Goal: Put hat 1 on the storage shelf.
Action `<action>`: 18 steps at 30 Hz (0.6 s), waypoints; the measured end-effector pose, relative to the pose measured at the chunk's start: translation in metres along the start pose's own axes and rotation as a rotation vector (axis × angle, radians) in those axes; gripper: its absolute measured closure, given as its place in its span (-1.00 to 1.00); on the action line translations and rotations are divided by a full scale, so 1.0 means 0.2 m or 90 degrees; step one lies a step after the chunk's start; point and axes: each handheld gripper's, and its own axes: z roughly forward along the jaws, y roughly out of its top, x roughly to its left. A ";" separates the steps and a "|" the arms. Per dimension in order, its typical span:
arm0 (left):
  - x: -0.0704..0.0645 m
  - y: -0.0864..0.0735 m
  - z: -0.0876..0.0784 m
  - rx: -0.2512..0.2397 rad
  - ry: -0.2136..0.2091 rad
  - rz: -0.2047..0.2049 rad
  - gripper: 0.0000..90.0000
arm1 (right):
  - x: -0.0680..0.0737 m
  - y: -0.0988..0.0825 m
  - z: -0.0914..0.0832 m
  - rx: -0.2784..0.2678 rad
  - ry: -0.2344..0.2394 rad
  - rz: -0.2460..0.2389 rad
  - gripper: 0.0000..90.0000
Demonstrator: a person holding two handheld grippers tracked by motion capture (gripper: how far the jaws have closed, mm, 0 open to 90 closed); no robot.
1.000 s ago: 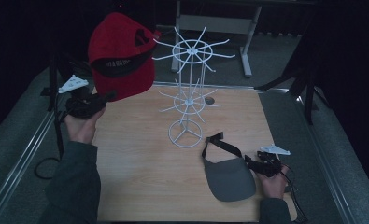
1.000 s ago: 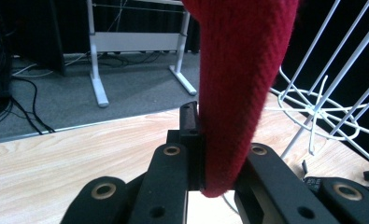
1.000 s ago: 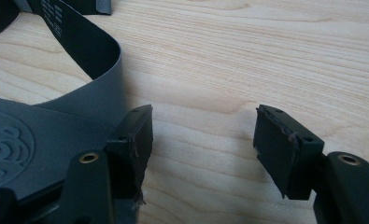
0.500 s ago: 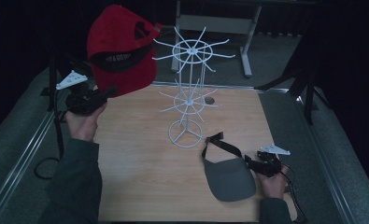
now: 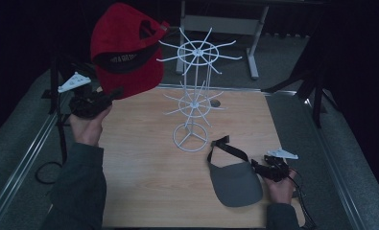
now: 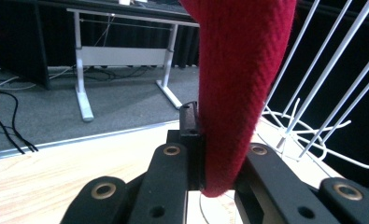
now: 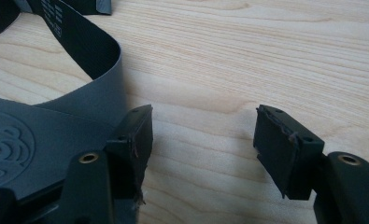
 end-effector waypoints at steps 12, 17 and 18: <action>-0.03 -0.05 0.02 0.015 0.006 0.023 0.90 | 0.00 0.00 0.00 0.000 0.000 0.000 -0.17; -0.01 -0.09 0.04 0.027 0.011 0.017 0.90 | 0.00 0.00 0.00 0.000 0.000 0.000 -0.17; -0.01 -0.10 0.04 0.029 0.013 0.016 0.90 | 0.00 0.00 0.00 0.000 0.000 0.000 -0.17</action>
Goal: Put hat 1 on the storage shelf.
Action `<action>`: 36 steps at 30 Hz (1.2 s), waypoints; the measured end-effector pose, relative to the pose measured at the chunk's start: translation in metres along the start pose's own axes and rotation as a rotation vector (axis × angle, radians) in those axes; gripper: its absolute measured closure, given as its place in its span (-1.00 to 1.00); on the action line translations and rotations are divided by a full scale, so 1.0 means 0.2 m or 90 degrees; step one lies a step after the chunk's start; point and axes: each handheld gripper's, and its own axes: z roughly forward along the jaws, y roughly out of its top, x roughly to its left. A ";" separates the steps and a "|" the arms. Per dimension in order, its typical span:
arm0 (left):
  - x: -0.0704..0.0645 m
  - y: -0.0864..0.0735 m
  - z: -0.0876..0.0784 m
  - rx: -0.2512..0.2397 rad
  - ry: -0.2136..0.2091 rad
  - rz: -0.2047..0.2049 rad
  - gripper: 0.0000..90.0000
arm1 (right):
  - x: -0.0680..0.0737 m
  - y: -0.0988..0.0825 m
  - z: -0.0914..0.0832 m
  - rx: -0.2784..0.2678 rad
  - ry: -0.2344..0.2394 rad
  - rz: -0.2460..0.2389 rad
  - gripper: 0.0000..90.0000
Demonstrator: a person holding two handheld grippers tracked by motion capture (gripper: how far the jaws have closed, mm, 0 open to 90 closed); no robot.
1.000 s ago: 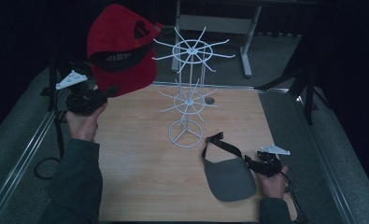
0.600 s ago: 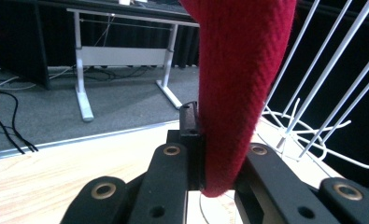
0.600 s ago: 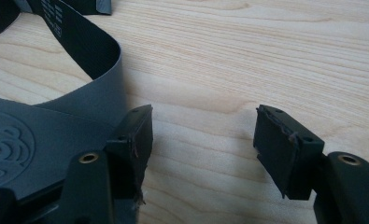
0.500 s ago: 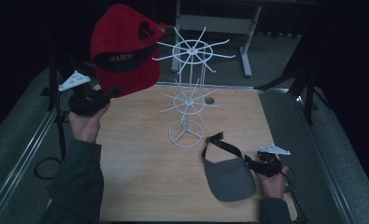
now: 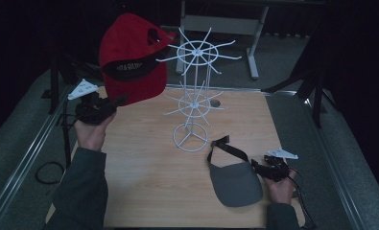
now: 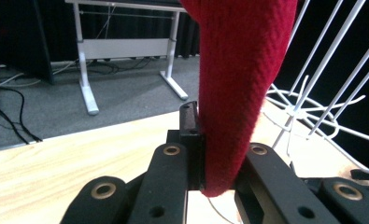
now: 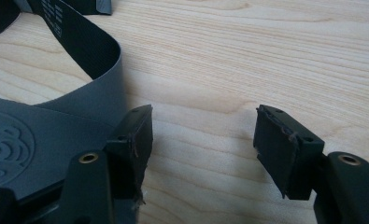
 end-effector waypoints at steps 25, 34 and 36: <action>0.00 -0.18 0.06 0.048 0.025 0.035 0.90 | 0.00 0.00 0.00 0.001 0.000 -0.002 -0.17; -0.01 -0.25 0.10 0.081 0.021 0.041 0.90 | 0.00 0.00 0.00 0.000 0.000 -0.002 -0.17; -0.01 -0.26 0.11 0.093 0.016 0.044 0.90 | 0.00 0.00 0.00 0.000 0.000 -0.002 -0.17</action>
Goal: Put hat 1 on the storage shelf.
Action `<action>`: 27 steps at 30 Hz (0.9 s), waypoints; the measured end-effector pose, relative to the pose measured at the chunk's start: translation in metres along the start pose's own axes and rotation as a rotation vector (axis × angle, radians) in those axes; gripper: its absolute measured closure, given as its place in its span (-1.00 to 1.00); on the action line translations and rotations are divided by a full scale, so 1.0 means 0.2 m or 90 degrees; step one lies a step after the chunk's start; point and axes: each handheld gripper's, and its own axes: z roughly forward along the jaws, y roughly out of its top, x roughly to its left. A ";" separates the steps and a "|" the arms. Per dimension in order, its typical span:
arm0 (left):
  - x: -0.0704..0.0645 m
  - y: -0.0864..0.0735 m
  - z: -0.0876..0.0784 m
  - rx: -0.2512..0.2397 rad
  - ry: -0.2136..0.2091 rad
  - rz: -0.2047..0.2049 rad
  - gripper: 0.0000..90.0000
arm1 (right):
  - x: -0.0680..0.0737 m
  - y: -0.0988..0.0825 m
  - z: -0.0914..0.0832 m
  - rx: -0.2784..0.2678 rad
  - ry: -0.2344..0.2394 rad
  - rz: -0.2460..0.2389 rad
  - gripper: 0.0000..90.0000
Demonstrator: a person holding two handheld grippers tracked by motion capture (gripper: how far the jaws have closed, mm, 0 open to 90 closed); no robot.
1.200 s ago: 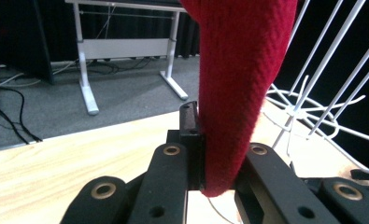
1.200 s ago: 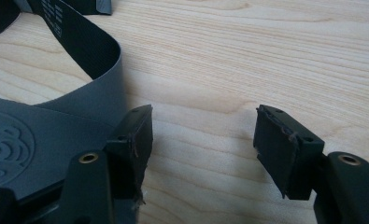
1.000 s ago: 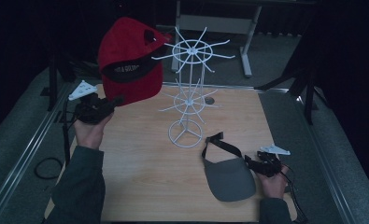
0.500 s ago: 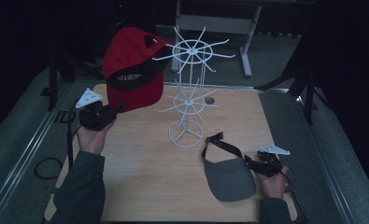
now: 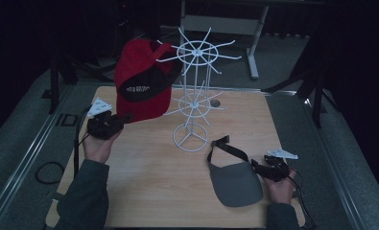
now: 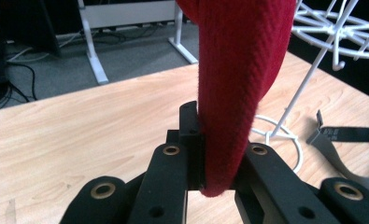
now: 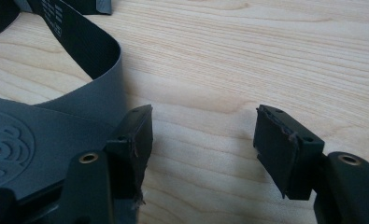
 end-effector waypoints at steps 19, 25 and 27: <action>-0.01 -0.05 0.00 -0.004 -0.015 0.005 0.46 | 0.00 0.00 0.00 0.000 0.000 0.002 -0.17; 0.01 -0.06 -0.04 -0.026 -0.021 -0.008 0.26 | 0.00 0.00 0.00 0.000 0.000 0.002 -0.17; 0.02 -0.07 -0.05 -0.033 -0.024 -0.015 0.23 | 0.00 0.00 0.00 0.001 0.000 0.001 -0.17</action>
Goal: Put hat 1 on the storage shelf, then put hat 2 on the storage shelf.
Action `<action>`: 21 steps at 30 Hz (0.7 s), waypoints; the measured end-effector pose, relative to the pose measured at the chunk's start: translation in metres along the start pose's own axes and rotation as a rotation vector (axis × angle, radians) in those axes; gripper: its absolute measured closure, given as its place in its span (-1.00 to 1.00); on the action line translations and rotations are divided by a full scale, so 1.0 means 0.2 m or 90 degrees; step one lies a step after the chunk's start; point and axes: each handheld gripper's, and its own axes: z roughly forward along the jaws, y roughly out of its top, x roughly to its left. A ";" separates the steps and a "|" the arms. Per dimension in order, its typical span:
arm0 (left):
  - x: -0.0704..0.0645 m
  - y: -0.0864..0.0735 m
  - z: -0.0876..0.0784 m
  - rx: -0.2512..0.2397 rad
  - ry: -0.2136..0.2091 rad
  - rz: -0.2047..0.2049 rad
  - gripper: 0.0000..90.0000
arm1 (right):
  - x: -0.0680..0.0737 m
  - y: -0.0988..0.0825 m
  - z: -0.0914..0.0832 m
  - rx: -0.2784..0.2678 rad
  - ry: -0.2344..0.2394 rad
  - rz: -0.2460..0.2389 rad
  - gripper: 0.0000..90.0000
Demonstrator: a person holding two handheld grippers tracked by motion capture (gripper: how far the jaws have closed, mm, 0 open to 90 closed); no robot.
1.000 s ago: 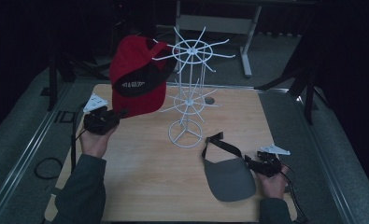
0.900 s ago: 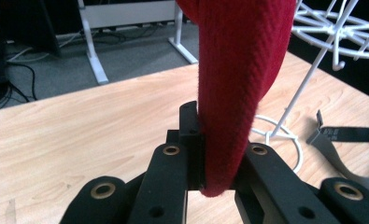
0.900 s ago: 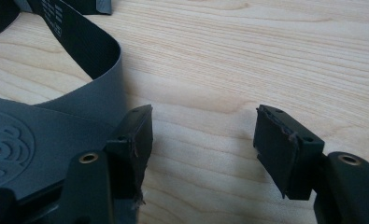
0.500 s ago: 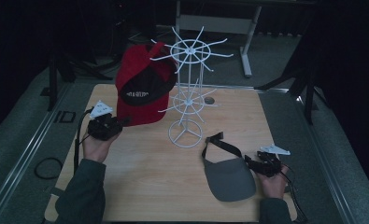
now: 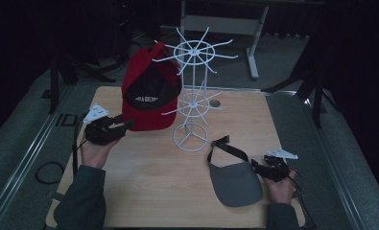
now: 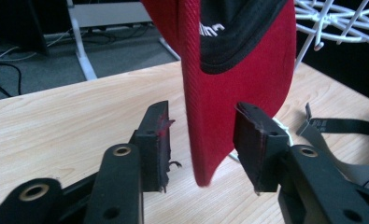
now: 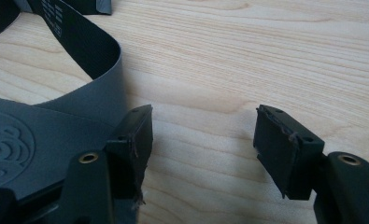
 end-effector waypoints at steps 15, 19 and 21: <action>0.04 -0.07 -0.09 0.007 0.020 -0.005 0.11 | 0.00 0.00 0.00 -0.001 -0.003 -0.004 -0.15; 0.04 -0.10 -0.09 0.027 0.024 0.005 0.15 | 0.00 -0.01 -0.01 -0.003 -0.004 0.000 0.00; 0.04 -0.11 -0.09 0.033 0.026 0.007 0.15 | 0.00 0.00 -0.02 -0.001 0.000 0.006 0.15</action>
